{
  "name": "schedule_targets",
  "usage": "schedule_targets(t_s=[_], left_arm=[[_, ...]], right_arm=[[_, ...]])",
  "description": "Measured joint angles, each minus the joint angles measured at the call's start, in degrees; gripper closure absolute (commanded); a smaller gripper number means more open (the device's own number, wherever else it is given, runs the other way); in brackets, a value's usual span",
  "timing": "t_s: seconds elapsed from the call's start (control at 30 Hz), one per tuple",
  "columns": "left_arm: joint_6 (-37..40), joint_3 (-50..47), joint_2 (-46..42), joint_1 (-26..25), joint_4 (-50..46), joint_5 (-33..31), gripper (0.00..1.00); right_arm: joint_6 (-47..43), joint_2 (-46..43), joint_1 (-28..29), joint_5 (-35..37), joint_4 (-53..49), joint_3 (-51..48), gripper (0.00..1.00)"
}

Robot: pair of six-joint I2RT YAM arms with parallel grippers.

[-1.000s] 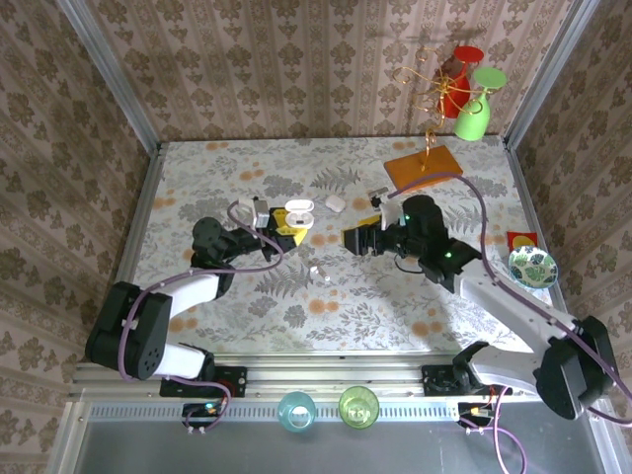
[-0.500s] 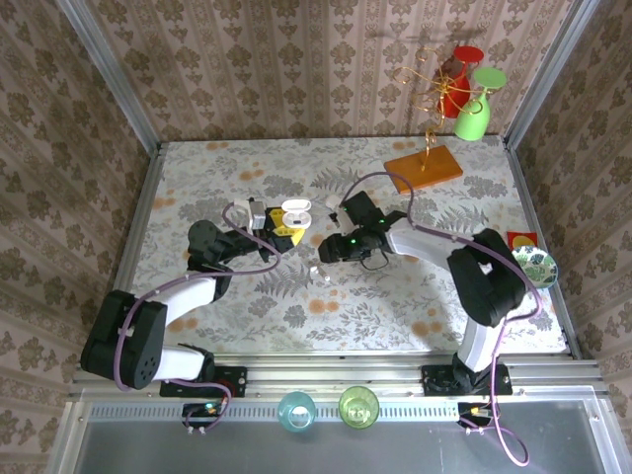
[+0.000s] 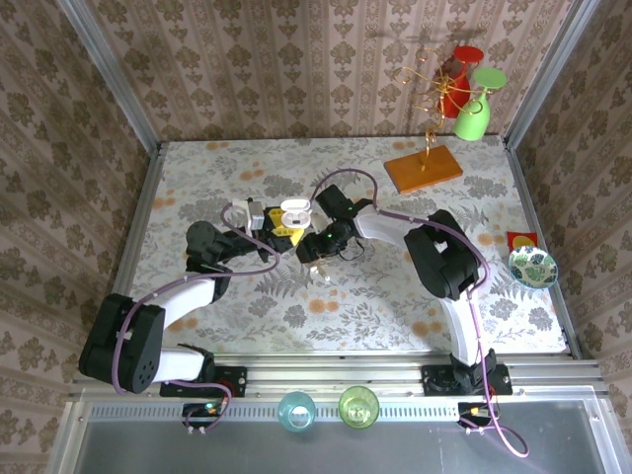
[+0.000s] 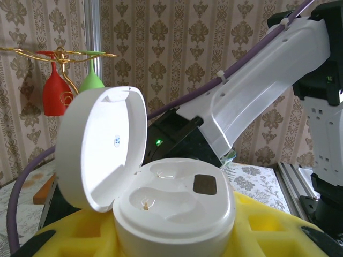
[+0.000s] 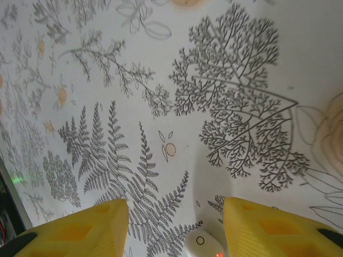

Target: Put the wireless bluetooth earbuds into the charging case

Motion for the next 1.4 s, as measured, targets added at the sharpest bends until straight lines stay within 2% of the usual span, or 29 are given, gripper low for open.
schedule_targets(t_s=[0.37, 0.53, 0.77, 1.0, 1.2, 1.4], left_arm=[[0.0, 0.0, 0.0, 0.0, 0.0, 0.0, 0.70], [0.0, 0.0, 0.0, 0.0, 0.0, 0.0, 0.70], [0.0, 0.0, 0.0, 0.0, 0.0, 0.0, 0.70], [0.0, 0.0, 0.0, 0.0, 0.0, 0.0, 0.70], [0.0, 0.0, 0.0, 0.0, 0.0, 0.0, 0.70], [0.0, 0.0, 0.0, 0.0, 0.0, 0.0, 0.70]], right_arm=[[-2.9, -0.6, -0.4, -4.3, 0.9, -4.1, 0.56], [-3.1, -1.0, -0.7, -4.8, 1.7, -5.2, 0.60], [-3.3, -1.4, -1.0, -5.0, 1.8, -6.4, 0.70], [-3.3, -1.5, -1.0, -5.0, 1.7, -6.9, 0.72], [-4.3, -1.9, -1.0, -5.2, 1.6, -7.5, 0.82], [-4.3, -2.3, -1.0, -5.2, 1.3, -7.8, 0.85]])
